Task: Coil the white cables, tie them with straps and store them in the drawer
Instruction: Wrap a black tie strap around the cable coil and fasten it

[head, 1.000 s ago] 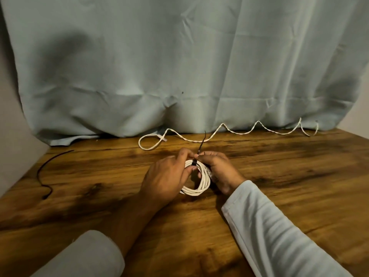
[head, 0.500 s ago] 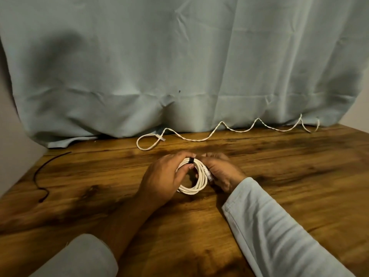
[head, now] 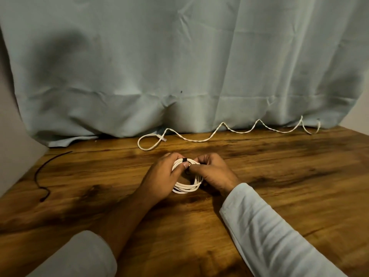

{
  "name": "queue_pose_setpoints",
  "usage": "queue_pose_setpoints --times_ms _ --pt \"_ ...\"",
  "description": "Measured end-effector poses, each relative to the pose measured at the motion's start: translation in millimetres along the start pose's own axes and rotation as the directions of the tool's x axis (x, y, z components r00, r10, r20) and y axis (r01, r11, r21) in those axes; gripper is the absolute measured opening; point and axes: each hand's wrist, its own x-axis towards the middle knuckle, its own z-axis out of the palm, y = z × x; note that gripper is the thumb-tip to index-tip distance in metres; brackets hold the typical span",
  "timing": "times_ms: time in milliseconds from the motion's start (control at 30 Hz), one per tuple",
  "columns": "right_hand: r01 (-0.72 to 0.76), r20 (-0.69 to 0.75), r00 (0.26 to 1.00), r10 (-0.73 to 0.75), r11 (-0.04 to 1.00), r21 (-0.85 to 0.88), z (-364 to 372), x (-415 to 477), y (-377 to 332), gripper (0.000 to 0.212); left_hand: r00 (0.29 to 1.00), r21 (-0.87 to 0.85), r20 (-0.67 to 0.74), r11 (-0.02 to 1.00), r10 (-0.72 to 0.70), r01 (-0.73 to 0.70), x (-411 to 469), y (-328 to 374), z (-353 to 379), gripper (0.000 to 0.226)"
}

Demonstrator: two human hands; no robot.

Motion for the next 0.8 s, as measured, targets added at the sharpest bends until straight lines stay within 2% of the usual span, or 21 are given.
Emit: queue_pose_setpoints --times_ms 100,267,367,500,633,700,800 --pt "-0.006 0.030 1.000 0.006 1.000 0.016 -2.1 2.4 3.0 0.008 1.000 -0.041 0.009 0.999 0.000 0.001 1.0 0.5 -0.6 0.016" --pt "-0.017 0.079 0.997 0.009 0.995 0.099 -1.6 2.2 4.5 0.017 0.999 -0.183 0.014 0.982 -0.042 0.044 -0.8 3.5 -1.3 0.014" --pt "0.071 0.054 0.996 -0.073 0.997 0.035 1.9 3.8 7.6 0.007 0.994 -0.294 0.027 0.949 -0.109 0.112 -0.2 2.9 1.3 0.015" --pt "0.183 -0.018 0.982 -0.186 0.976 -0.115 4.4 5.5 10.8 0.014 0.974 -0.407 0.106 0.885 -0.199 0.226 2.0 0.9 1.7 0.021" --pt "0.382 -0.184 0.891 -0.414 0.905 -0.189 5.7 7.7 9.6 0.034 0.960 -0.478 0.136 0.832 -0.246 0.281 4.9 2.0 -2.0 0.025" --pt "0.471 -0.158 0.849 -0.504 0.858 -0.205 4.8 8.7 7.5 0.032 0.962 -0.523 0.147 0.808 -0.229 0.272 5.6 1.7 -2.2 0.025" --pt "0.489 -0.146 0.841 -0.521 0.848 -0.205 2.2 10.0 9.4 0.021 0.961 -0.538 0.150 0.795 -0.234 0.278 5.7 -1.0 -3.0 0.027"
